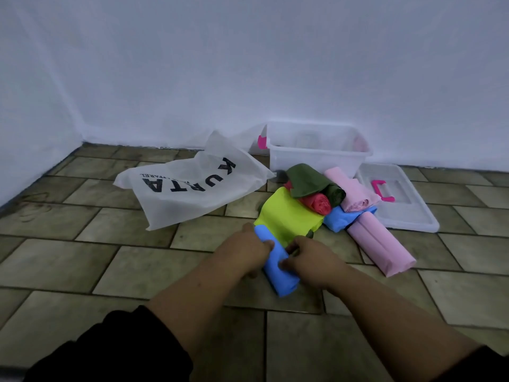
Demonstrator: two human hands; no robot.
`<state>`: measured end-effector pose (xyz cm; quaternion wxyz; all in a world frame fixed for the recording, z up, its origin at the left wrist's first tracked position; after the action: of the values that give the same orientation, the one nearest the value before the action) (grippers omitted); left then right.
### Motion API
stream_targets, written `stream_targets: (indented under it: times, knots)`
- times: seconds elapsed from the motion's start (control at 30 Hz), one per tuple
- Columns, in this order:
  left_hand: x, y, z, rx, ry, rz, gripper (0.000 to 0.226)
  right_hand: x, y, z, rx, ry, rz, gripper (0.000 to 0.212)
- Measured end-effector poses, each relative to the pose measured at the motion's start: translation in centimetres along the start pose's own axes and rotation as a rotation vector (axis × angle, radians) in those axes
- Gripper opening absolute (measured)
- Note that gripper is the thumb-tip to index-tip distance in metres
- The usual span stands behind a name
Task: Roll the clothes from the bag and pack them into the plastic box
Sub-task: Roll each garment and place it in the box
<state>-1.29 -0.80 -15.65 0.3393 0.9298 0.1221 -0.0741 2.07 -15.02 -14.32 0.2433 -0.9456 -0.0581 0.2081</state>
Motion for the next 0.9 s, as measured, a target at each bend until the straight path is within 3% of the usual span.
stream_targets:
  times: [0.17,0.33,0.4,0.53,0.63,0.73,0.9]
  knots:
    - [0.5,1.1,0.4,-0.166,0.131,0.064,0.062,-1.4,0.3,1.8,0.297,-0.130,0.017,0.024]
    - [0.8,0.3,1.6,-0.820,0.179,-0.061,0.043,-1.3,0.8,1.8,0.770,-0.299,0.097,0.019]
    - [1.1,1.2,1.3,-0.909,0.189,-0.062,0.040,-1.1,0.5,1.9,0.992,-0.462,0.144,0.016]
    - [3.6,5.1,-2.6,-0.725,0.263,0.121,0.039,0.2,-1.1,-1.8,1.055,-0.515,0.108,0.015]
    - [6.7,8.7,-7.1,-0.538,0.331,0.269,0.049,2.2,-2.1,-7.0,1.060,-0.463,0.055,0.013]
    - [10.9,11.0,-11.6,-0.328,0.410,0.288,0.058,5.5,-2.7,-12.5,1.036,-0.348,0.029,0.017]
    - [18.0,12.1,-11.3,0.064,0.175,0.142,0.076,14.6,-3.1,-21.0,0.981,-0.048,0.030,0.025]
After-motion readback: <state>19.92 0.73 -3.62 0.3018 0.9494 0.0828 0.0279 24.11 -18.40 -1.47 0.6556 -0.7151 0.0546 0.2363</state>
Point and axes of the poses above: each hand's wrist, its own x-axis towards the middle knuckle, its own z-axis out of the palm, y = z × x, the point moved 10 cm from there along x, towards the middle knuckle, and after that the axes turned 13 degrees about z, right-handed, at the moved point
